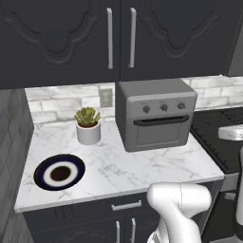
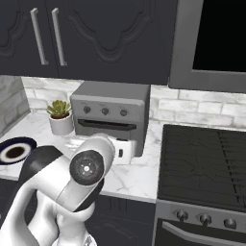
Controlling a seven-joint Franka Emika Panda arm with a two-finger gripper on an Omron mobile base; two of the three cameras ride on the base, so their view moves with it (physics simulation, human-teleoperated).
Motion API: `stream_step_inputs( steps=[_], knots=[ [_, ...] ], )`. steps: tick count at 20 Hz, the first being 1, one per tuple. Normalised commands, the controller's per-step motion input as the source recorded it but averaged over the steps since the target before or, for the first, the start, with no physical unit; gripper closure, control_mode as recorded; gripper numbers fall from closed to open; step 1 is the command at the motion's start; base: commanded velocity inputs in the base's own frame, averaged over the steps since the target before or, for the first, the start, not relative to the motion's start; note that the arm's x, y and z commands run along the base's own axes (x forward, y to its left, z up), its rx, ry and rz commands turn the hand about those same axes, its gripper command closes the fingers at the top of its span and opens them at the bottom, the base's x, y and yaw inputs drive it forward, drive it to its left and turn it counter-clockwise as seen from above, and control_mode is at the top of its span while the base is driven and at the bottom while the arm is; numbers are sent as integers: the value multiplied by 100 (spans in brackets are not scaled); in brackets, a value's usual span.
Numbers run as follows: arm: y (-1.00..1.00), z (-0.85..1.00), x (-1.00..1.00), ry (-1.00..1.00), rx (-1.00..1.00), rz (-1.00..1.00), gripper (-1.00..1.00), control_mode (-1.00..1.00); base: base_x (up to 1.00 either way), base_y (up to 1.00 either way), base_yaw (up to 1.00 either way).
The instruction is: Pull the toaster oven rack outwards. Pick up the baguette from the plate and place it on the toaster oven rack. Close the toaster oven door fully and set the temperature to the lowest setting.
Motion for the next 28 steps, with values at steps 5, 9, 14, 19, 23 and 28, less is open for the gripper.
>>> stream_step_inputs(
  steps=[5,9,14,19,23,28],
  knots=[
    [16,0,-34,-11,-20,8,-100,-100,0,0,0],
    [26,0,-15,-14,-15,1,-100,-100,0,0,0],
    [30,0,-1,-7,-12,0,-100,-100,0,0,0],
    [20,0,0,-4,-8,0,-100,-100,0,0,0],
    [9,0,-1,-8,-2,0,-100,-100,0,0,0],
    [13,0,-5,-12,0,0,-100,-100,0,0,0]
  ],
)
